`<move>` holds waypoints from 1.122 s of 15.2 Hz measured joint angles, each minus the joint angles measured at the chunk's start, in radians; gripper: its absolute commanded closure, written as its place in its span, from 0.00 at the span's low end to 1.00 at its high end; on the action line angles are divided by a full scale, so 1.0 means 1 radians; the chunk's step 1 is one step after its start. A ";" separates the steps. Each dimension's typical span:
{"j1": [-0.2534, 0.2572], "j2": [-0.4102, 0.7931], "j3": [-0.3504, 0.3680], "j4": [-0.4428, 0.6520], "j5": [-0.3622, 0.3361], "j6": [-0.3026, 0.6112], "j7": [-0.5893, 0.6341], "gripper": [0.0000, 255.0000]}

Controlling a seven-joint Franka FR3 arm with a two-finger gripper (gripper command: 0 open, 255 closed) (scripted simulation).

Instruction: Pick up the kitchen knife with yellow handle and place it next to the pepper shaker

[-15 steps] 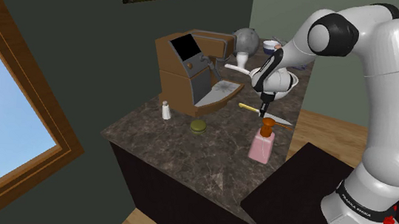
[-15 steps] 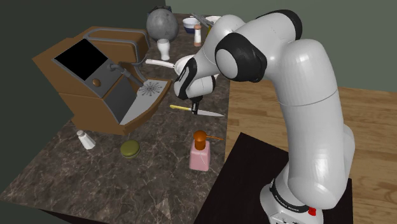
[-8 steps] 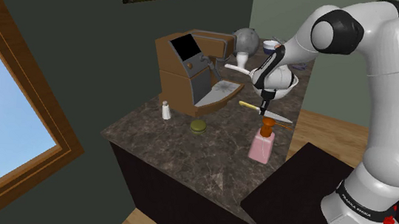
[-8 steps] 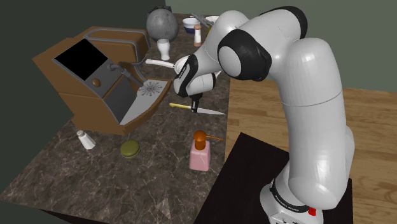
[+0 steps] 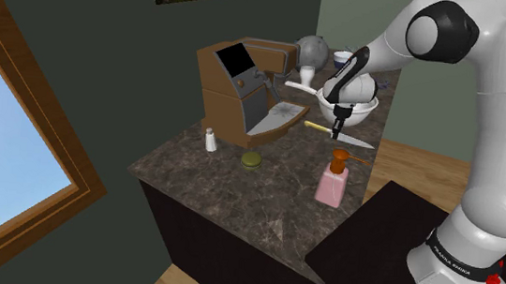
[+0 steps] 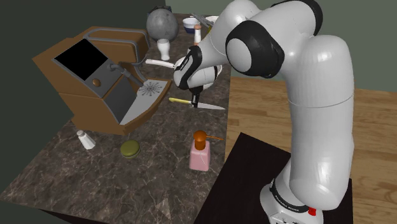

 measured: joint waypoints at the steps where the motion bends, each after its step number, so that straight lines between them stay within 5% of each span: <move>1: 0.003 -0.011 -0.005 0.002 -0.007 -0.012 0.004 1.00; 17: 0.045 -0.168 -0.059 0.022 -0.101 -0.179 0.071 1.00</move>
